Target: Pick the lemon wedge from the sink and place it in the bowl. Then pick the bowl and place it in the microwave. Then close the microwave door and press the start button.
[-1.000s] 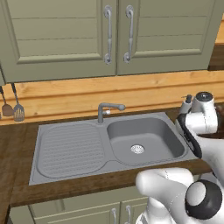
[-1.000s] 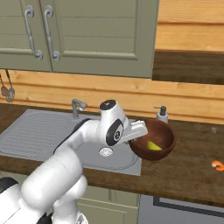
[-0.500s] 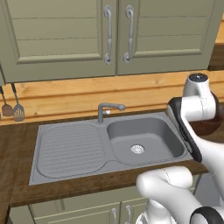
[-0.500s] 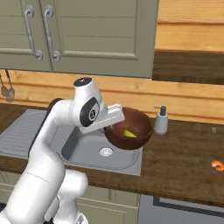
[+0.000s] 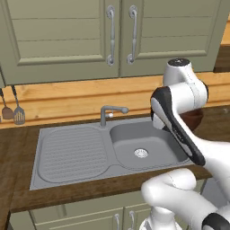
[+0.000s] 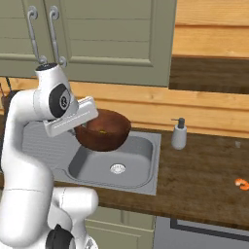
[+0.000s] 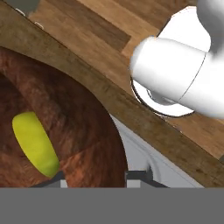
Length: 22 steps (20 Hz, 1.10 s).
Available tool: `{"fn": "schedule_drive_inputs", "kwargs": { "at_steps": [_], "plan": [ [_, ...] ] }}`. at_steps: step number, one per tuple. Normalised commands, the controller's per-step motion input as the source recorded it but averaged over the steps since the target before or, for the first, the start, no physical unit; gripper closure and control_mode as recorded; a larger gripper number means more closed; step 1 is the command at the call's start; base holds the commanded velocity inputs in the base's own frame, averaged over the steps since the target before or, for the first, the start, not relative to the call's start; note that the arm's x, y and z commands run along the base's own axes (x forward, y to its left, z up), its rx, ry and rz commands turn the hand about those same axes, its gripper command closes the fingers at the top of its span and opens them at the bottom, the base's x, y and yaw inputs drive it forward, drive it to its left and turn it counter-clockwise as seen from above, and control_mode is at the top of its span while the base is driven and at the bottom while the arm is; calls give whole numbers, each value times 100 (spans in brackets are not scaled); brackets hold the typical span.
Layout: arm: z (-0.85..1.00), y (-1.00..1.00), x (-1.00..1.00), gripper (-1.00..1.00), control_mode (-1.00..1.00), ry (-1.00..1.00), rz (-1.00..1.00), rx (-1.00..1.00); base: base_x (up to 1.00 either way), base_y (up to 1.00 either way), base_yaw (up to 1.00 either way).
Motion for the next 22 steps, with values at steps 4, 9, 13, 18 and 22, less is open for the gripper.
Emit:
{"fn": "schedule_drive_inputs", "kwargs": {
  "at_steps": [4,9,13,18,22],
  "plan": [
    [13,63,-26,100,-100,-5,40,-9,0,0,0],
    [20,3,-51,100,-100,-17,44,-12,0,0,0],
    [42,0,-40,100,-100,-11,29,-6,0,0,0],
    [51,0,-33,100,-100,-6,8,0,0,0,0],
    [42,-1,-39,100,-100,0,2,0,0,0,0]
  ]
}}
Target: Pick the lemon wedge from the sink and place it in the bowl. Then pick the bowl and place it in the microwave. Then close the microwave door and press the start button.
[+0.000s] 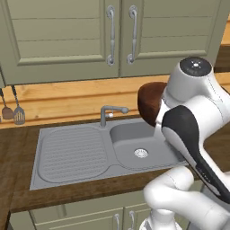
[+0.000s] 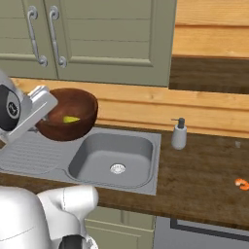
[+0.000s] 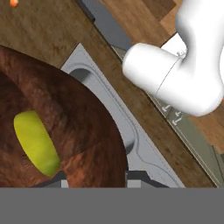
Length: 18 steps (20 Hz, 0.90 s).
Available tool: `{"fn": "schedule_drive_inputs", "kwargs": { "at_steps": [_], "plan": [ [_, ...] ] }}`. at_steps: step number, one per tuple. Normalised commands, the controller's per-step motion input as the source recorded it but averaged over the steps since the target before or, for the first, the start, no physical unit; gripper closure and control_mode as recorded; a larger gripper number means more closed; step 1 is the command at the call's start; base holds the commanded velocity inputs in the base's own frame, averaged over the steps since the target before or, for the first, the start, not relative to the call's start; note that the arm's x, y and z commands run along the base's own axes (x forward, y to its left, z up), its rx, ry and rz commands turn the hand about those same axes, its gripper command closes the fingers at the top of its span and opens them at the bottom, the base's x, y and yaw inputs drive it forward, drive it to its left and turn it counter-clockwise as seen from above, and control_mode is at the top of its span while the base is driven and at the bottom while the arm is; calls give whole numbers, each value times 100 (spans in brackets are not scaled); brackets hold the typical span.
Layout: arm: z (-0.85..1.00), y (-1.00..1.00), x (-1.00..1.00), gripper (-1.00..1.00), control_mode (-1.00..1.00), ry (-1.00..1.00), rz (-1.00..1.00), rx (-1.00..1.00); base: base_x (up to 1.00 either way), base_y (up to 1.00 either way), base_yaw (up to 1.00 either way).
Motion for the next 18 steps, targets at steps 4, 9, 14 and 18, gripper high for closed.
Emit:
{"fn": "schedule_drive_inputs", "kwargs": {
  "at_steps": [4,9,14,18],
  "plan": [
    [37,-14,-43,100,-100,-6,4,0,0,0,0],
    [9,-2,-13,100,100,-2,8,0,-3,0,0],
    [0,0,0,100,100,0,0,0,-84,-35,-2],
    [0,0,0,100,100,0,0,0,-71,-49,-34]
  ]
}}
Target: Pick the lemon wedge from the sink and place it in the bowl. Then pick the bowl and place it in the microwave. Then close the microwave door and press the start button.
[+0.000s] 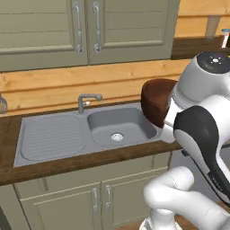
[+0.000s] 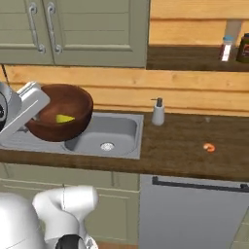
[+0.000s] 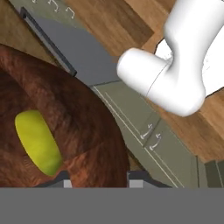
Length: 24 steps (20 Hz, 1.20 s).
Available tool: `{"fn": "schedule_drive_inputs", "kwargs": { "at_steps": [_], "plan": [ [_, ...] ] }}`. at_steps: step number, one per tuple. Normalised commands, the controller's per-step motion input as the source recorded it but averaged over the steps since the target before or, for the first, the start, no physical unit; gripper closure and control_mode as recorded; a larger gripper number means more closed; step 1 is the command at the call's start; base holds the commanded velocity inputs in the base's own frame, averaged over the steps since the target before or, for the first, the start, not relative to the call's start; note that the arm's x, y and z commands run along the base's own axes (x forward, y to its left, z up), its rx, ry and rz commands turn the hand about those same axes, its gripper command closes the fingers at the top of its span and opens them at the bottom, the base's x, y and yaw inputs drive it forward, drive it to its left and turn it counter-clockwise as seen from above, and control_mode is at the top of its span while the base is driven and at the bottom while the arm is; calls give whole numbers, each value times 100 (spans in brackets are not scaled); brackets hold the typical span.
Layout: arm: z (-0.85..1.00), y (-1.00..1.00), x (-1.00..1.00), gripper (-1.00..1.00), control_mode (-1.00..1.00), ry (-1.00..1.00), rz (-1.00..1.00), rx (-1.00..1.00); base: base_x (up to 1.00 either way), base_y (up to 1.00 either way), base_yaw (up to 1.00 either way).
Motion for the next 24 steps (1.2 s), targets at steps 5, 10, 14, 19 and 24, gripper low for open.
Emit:
{"fn": "schedule_drive_inputs", "kwargs": {
  "at_steps": [5,10,14,19,24],
  "plan": [
    [0,0,0,100,100,0,0,0,-12,-30,-76],
    [0,0,0,100,100,0,0,0,0,-10,-89],
    [0,0,0,100,100,0,0,0,0,-4,-91],
    [0,0,0,100,100,0,0,0,0,0,-94],
    [0,0,0,100,100,0,0,0,0,0,-96]
  ]
}}
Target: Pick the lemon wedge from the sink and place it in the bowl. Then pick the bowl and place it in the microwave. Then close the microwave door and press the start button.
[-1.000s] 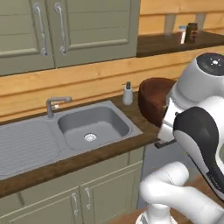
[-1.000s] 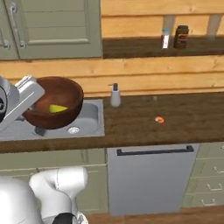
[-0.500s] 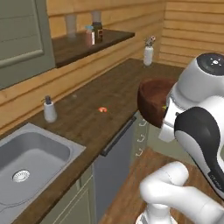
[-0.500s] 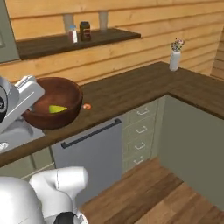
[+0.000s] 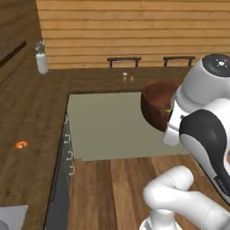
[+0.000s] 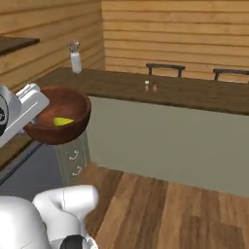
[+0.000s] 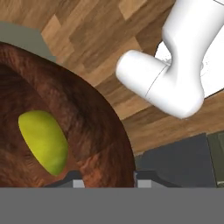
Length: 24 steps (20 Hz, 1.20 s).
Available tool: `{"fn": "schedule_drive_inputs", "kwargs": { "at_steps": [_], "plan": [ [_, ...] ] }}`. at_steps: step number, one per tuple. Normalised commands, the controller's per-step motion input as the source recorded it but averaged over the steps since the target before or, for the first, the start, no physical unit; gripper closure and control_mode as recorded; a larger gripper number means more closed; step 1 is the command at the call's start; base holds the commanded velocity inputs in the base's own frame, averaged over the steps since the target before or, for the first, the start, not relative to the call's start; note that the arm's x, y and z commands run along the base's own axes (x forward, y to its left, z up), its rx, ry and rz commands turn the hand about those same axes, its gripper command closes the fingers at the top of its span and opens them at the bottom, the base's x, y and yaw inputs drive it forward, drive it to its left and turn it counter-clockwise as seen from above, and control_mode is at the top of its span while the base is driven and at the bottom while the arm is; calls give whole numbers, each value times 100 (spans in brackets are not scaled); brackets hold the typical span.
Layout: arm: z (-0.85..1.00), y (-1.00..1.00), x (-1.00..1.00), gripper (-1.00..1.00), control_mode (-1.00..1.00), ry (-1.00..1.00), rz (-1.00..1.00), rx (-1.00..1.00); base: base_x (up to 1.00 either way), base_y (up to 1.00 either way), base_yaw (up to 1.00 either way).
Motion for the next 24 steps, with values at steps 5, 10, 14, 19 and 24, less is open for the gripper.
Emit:
{"fn": "schedule_drive_inputs", "kwargs": {
  "at_steps": [5,10,14,19,24],
  "plan": [
    [0,0,0,100,100,0,0,0,0,0,-95],
    [0,0,0,100,100,0,0,0,0,0,-94],
    [0,0,0,100,100,0,0,0,0,0,-89],
    [0,0,0,100,100,0,0,0,29,-10,-73],
    [0,0,0,100,100,0,0,0,58,-24,-62]
  ]
}}
